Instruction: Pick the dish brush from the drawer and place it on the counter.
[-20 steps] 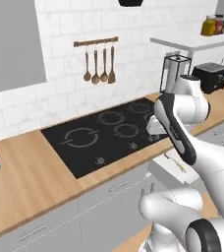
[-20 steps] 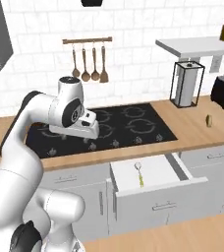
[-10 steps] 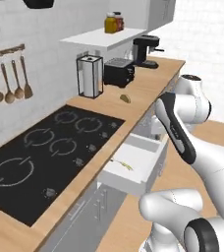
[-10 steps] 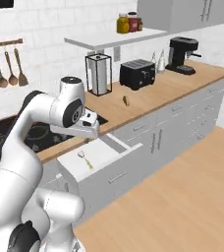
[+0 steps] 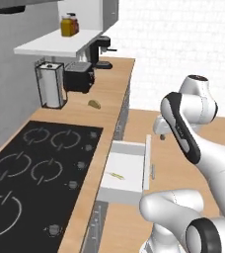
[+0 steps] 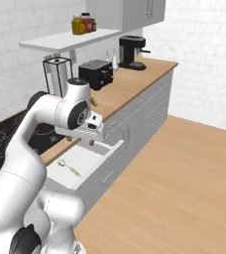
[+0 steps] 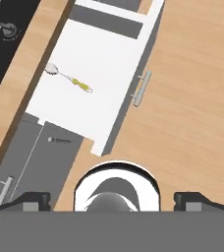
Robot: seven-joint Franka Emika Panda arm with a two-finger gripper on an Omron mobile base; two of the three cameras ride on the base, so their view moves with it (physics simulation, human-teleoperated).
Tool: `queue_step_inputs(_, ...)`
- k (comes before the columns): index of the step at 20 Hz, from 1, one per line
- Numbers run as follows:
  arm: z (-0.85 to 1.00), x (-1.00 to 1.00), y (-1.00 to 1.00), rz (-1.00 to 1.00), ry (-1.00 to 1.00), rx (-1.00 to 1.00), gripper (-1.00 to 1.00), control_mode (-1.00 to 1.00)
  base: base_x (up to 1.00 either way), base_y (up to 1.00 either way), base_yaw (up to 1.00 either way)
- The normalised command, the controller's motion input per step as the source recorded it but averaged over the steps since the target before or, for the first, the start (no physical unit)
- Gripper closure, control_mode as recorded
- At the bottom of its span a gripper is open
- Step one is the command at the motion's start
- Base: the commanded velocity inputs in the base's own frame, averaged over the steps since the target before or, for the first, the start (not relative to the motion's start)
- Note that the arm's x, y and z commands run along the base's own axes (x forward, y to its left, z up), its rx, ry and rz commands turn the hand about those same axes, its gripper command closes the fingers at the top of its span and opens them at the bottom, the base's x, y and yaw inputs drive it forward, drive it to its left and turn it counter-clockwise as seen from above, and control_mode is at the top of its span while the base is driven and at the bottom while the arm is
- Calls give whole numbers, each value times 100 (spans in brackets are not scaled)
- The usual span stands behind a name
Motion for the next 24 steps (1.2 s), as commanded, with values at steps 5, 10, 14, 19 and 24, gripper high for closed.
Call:
queue_step_inputs(5,0,0,0,0,0,0,-100,100,0,87,-17)
queue_step_inputs(10,-8,37,-11,0,7,0,-100,-100,6,3,0)
queue_step_inputs(14,-10,100,-27,3,33,0,-100,-100,0,0,0)
queue_step_inputs(19,-14,61,-16,3,5,0,-100,-100,0,0,0)
queue_step_inputs(24,-53,31,-25,-21,2,-2,-100,-100,0,0,0)
